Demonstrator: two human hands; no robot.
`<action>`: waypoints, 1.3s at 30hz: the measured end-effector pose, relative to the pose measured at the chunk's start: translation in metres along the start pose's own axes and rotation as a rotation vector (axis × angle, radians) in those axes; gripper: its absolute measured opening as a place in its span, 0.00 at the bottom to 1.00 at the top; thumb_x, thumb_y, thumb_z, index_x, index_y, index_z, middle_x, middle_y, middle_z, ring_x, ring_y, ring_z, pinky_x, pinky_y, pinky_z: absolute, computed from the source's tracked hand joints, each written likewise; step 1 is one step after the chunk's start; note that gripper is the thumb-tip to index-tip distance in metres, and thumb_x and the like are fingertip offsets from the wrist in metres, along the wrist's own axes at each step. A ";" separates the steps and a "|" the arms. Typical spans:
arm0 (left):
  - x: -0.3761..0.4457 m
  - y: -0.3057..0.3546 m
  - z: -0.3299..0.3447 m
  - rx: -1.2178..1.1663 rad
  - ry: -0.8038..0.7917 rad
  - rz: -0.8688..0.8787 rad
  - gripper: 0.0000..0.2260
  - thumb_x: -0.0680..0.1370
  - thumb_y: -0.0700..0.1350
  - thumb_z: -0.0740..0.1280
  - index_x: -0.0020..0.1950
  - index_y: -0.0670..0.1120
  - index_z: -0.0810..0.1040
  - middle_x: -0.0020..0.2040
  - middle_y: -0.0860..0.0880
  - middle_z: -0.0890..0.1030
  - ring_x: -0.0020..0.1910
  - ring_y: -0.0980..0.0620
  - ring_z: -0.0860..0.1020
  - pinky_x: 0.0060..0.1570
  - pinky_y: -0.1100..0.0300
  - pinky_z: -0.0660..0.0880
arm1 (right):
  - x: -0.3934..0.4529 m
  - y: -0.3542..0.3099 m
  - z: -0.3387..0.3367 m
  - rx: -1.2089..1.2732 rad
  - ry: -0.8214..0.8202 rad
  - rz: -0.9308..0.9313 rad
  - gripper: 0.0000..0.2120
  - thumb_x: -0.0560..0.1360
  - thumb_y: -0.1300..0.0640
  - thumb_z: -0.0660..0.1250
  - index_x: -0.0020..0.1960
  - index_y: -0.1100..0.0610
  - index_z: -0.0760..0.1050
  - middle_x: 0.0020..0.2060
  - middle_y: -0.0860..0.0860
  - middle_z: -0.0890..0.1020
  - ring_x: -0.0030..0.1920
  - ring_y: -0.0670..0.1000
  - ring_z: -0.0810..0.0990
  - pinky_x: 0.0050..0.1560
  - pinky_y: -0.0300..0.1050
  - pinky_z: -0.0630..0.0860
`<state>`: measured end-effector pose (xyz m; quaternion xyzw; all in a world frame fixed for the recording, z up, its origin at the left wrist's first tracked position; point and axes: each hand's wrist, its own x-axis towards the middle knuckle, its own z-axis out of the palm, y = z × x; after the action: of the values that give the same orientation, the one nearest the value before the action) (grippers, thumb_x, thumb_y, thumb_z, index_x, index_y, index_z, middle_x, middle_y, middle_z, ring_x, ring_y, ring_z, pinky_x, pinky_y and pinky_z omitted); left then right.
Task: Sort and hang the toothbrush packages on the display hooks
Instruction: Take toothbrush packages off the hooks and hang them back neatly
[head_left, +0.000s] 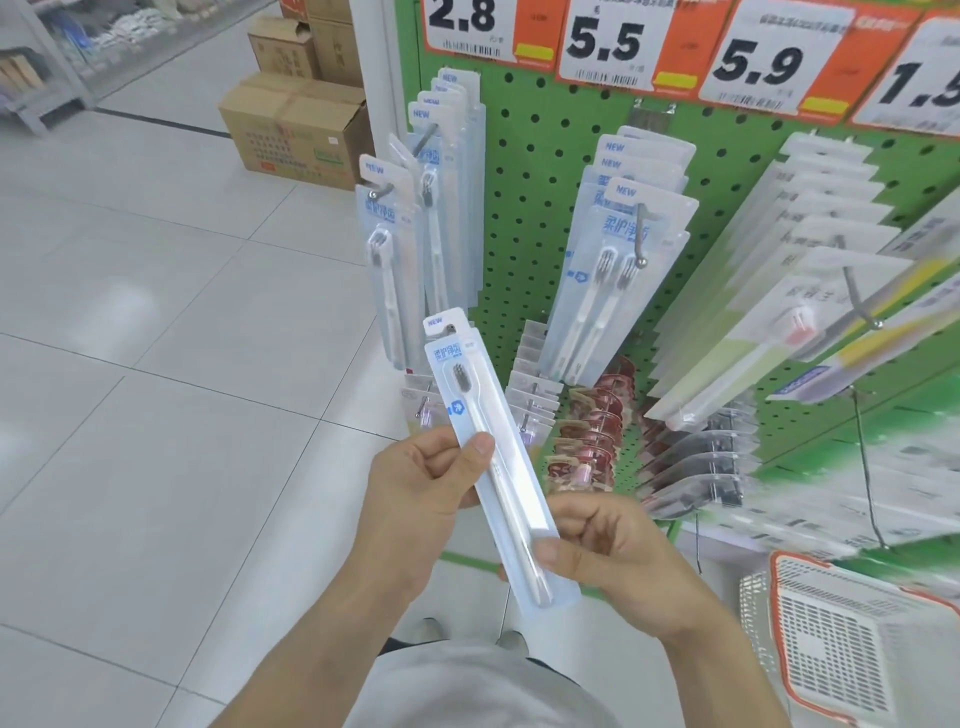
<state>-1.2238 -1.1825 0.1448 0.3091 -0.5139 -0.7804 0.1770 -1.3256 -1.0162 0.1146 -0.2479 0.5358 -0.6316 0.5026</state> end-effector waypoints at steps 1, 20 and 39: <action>0.000 0.001 -0.001 -0.010 0.020 -0.002 0.13 0.73 0.44 0.71 0.53 0.38 0.84 0.46 0.41 0.87 0.45 0.44 0.86 0.44 0.57 0.83 | -0.002 -0.002 -0.003 -0.025 -0.042 0.036 0.12 0.75 0.66 0.71 0.58 0.63 0.82 0.51 0.61 0.86 0.48 0.59 0.85 0.47 0.52 0.83; -0.006 0.001 0.005 0.109 -0.066 0.033 0.10 0.77 0.44 0.69 0.55 0.42 0.84 0.47 0.44 0.87 0.44 0.45 0.86 0.42 0.57 0.82 | -0.002 -0.007 0.010 -0.239 0.178 -0.112 0.17 0.70 0.59 0.79 0.29 0.53 0.74 0.25 0.43 0.69 0.26 0.44 0.61 0.29 0.34 0.60; -0.018 0.003 0.003 0.185 -0.281 -0.144 0.15 0.85 0.37 0.56 0.63 0.44 0.80 0.54 0.42 0.86 0.48 0.37 0.85 0.50 0.45 0.82 | 0.010 -0.011 0.017 -0.527 0.644 -0.364 0.08 0.78 0.44 0.70 0.43 0.46 0.82 0.36 0.43 0.85 0.37 0.46 0.84 0.41 0.43 0.79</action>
<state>-1.2124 -1.1706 0.1534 0.2480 -0.5797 -0.7760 0.0178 -1.3184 -1.0336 0.1275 -0.2483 0.7550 -0.5967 0.1107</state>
